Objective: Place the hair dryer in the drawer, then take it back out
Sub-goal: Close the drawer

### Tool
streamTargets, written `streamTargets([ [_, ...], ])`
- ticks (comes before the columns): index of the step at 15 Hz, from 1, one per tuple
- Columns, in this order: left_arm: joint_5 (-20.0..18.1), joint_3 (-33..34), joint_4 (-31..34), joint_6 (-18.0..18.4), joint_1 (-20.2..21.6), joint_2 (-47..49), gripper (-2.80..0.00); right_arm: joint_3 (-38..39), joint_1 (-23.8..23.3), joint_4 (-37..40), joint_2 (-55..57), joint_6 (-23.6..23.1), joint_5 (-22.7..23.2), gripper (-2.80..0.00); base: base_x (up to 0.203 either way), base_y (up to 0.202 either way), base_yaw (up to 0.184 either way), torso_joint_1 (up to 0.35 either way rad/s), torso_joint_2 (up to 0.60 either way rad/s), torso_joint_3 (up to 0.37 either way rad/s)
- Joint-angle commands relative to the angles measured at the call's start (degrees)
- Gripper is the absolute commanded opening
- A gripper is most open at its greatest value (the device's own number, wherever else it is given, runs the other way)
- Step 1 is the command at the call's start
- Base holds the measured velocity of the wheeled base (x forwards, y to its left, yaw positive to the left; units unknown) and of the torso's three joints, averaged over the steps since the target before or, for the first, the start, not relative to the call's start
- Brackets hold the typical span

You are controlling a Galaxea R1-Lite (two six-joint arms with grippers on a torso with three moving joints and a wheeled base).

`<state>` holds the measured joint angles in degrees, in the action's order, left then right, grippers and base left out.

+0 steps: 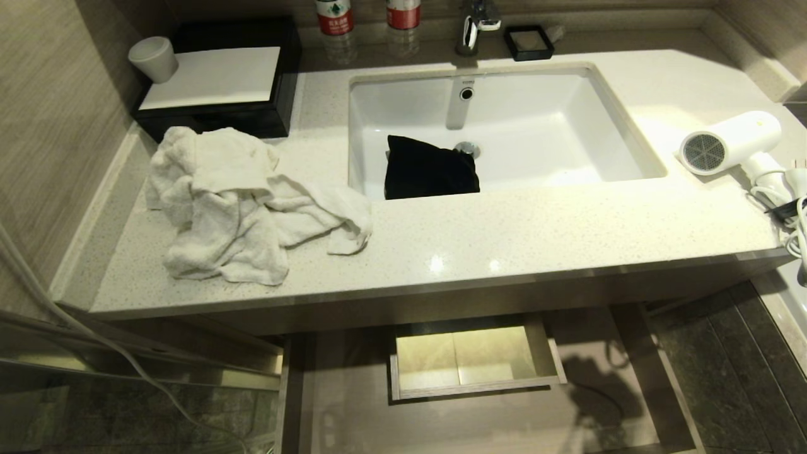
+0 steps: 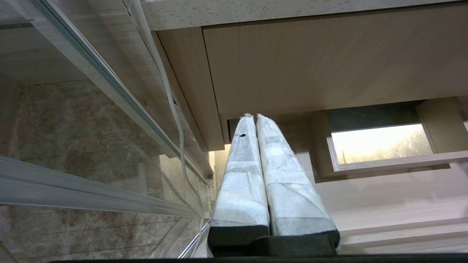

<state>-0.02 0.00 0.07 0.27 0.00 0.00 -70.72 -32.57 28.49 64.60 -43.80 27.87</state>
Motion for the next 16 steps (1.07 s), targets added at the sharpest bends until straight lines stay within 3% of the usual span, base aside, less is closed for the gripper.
streamTargets([
  [1,0.02,0.09,0.01,0.0,0.0,0.0,-2.8,0.14,0.35,0.43,0.09,-0.2,0.17,-2.8,0.0,0.0,0.0,0.0,0.0,0.0],
  [4,0.02,0.07,0.01,0.0,0.0,0.0,-2.8,0.95,0.49,0.09,-0.44,0.03,0.46,-2.8,0.0,0.0,0.0,-0.103,0.04,-0.074],
  [16,0.02,0.09,0.01,0.0,0.0,0.0,-2.8,2.14,0.41,-0.1,-1.3,-0.23,0.08,-2.8,0.0,0.0,0.0,-0.288,0.05,-0.23],
])
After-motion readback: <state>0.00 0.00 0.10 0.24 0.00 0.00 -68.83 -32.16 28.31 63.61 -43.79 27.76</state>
